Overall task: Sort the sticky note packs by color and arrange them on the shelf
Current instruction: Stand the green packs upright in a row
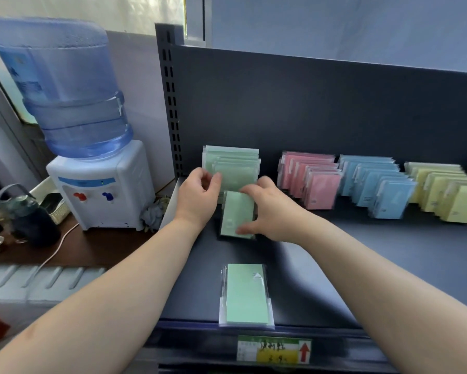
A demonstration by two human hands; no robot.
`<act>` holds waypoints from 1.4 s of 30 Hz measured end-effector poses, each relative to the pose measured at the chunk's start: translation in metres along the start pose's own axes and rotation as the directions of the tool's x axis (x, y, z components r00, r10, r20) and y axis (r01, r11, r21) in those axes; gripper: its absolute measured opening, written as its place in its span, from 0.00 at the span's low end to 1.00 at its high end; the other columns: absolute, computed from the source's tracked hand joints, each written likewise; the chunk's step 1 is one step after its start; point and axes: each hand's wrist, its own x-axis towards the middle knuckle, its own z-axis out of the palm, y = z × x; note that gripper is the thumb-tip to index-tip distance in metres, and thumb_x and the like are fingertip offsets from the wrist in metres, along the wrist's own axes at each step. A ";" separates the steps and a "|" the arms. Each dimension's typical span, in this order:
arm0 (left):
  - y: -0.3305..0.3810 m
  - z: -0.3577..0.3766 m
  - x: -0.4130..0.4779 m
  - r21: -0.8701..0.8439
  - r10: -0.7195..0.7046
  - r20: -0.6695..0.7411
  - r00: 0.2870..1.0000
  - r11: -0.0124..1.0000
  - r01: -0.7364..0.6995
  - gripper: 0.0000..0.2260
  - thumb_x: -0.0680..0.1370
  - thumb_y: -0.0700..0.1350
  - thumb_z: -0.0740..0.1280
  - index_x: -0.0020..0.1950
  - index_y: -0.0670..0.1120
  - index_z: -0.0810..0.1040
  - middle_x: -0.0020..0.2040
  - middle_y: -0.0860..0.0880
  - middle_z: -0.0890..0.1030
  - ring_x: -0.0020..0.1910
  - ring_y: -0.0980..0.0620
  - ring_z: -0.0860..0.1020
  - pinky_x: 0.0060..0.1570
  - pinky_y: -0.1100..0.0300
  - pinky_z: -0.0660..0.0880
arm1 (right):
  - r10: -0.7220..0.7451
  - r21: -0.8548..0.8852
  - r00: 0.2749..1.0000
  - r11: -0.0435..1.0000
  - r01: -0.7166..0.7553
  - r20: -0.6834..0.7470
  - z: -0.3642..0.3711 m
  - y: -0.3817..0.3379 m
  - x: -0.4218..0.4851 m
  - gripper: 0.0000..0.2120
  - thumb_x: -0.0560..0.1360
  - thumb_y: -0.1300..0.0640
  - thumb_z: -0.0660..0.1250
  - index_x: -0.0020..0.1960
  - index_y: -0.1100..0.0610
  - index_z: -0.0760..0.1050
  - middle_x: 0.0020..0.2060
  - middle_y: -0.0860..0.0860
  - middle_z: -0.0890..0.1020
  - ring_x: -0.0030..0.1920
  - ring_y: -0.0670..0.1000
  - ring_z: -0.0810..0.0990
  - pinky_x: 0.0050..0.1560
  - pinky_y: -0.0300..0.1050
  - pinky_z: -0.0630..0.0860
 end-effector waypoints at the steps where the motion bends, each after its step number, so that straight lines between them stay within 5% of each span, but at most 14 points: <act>1: 0.000 0.000 -0.001 0.006 0.017 -0.003 1.000 1.000 -0.017 0.08 0.78 0.47 0.65 0.43 0.44 0.72 0.33 0.54 0.73 0.32 0.58 0.70 0.35 0.64 0.64 | -0.034 -0.055 0.995 0.998 0.029 -0.089 0.002 0.002 0.003 0.38 0.66 0.48 0.76 0.71 0.54 0.63 0.60 0.53 0.65 0.61 0.54 0.68 0.65 0.46 0.66; 8: 0.002 0.001 -0.001 0.052 -0.043 0.007 0.999 0.998 0.043 0.12 0.75 0.46 0.68 0.53 0.46 0.67 0.36 0.53 0.70 0.36 0.52 0.71 0.40 0.61 0.66 | -0.134 -0.371 0.909 0.928 -0.025 -0.396 0.013 0.012 0.025 0.38 0.69 0.44 0.72 0.74 0.51 0.60 0.62 0.54 0.68 0.61 0.57 0.66 0.62 0.50 0.66; 15: 0.001 0.002 -0.001 0.120 -0.071 0.107 0.992 0.991 0.058 0.27 0.69 0.51 0.75 0.60 0.45 0.67 0.46 0.49 0.73 0.45 0.50 0.72 0.46 0.60 0.68 | -0.075 -0.174 0.898 0.985 -0.002 -0.433 0.013 0.009 0.017 0.31 0.70 0.50 0.72 0.69 0.55 0.65 0.58 0.54 0.69 0.59 0.56 0.68 0.62 0.49 0.68; 17: 0.000 0.002 0.000 0.146 -0.077 0.112 0.991 0.987 0.061 0.27 0.68 0.51 0.76 0.59 0.45 0.66 0.48 0.48 0.73 0.47 0.48 0.73 0.48 0.56 0.71 | -0.093 -0.046 0.939 0.996 0.083 -0.332 0.007 0.003 0.003 0.23 0.71 0.52 0.71 0.63 0.55 0.70 0.52 0.51 0.72 0.53 0.52 0.72 0.58 0.48 0.71; 19: -0.001 0.003 0.001 0.168 -0.073 0.110 0.991 0.984 0.054 0.26 0.68 0.50 0.76 0.57 0.46 0.65 0.48 0.47 0.73 0.48 0.46 0.74 0.50 0.54 0.72 | -0.129 0.068 0.991 0.989 0.131 -0.043 -0.002 -0.005 -0.013 0.18 0.71 0.49 0.72 0.58 0.52 0.75 0.45 0.47 0.76 0.45 0.48 0.75 0.53 0.46 0.74; 22: -0.001 0.004 0.001 0.175 -0.071 0.115 0.991 0.983 0.050 0.25 0.69 0.50 0.75 0.56 0.46 0.65 0.48 0.47 0.73 0.49 0.45 0.74 0.51 0.53 0.72 | -0.158 0.116 0.903 0.986 0.121 0.399 -0.014 -0.017 -0.036 0.22 0.67 0.44 0.74 0.58 0.49 0.76 0.47 0.44 0.78 0.45 0.43 0.76 0.50 0.38 0.74; 24: -0.001 0.005 0.001 0.179 -0.069 0.119 0.991 0.983 0.047 0.25 0.69 0.50 0.75 0.57 0.46 0.65 0.49 0.47 0.73 0.49 0.45 0.73 0.51 0.53 0.72 | -0.159 0.029 0.846 0.986 0.167 0.509 -0.014 -0.021 -0.047 0.28 0.65 0.41 0.75 0.61 0.46 0.72 0.51 0.42 0.72 0.50 0.42 0.72 0.52 0.37 0.71; 28: -0.001 0.005 0.001 0.173 -0.063 0.113 0.992 0.984 0.043 0.25 0.69 0.51 0.75 0.56 0.46 0.65 0.48 0.48 0.73 0.48 0.47 0.73 0.49 0.55 0.71 | -0.113 -0.051 0.892 0.987 0.150 0.439 -0.007 -0.018 -0.042 0.29 0.65 0.41 0.75 0.62 0.47 0.69 0.52 0.45 0.69 0.53 0.47 0.72 0.53 0.41 0.70; 32: -0.001 0.003 0.000 0.151 -0.069 0.111 0.991 0.987 0.052 0.23 0.70 0.51 0.75 0.54 0.49 0.63 0.48 0.49 0.72 0.46 0.49 0.72 0.45 0.59 0.67 | 0.061 -0.104 0.961 0.994 -0.034 0.269 -0.013 -0.008 -0.030 0.32 0.71 0.41 0.70 0.68 0.52 0.64 0.53 0.50 0.75 0.51 0.50 0.73 0.47 0.42 0.68; 35: -0.001 0.003 0.000 0.128 -0.083 0.102 0.991 0.989 0.069 0.22 0.70 0.51 0.74 0.54 0.49 0.63 0.47 0.50 0.72 0.45 0.50 0.72 0.44 0.59 0.66 | 0.049 -0.242 0.980 0.970 -0.001 0.192 -0.014 -0.011 -0.032 0.34 0.71 0.39 0.67 0.71 0.50 0.60 0.59 0.51 0.75 0.55 0.53 0.74 0.51 0.47 0.72; 39: -0.001 0.003 0.000 0.124 -0.088 0.091 0.992 0.989 0.076 0.22 0.70 0.51 0.74 0.53 0.49 0.64 0.45 0.49 0.73 0.45 0.49 0.72 0.45 0.59 0.67 | -0.110 -0.157 0.942 0.973 0.167 0.318 -0.010 -0.022 -0.034 0.43 0.66 0.38 0.73 0.75 0.44 0.55 0.67 0.49 0.65 0.67 0.51 0.62 0.69 0.48 0.64; 42: 0.000 0.003 0.000 0.121 -0.088 0.096 0.991 0.990 0.076 0.22 0.70 0.51 0.74 0.54 0.49 0.64 0.42 0.52 0.71 0.44 0.50 0.72 0.44 0.59 0.66 | -0.073 -0.190 0.936 0.971 0.146 0.345 -0.005 -0.022 -0.031 0.45 0.65 0.39 0.73 0.75 0.48 0.55 0.66 0.51 0.65 0.68 0.53 0.62 0.68 0.47 0.64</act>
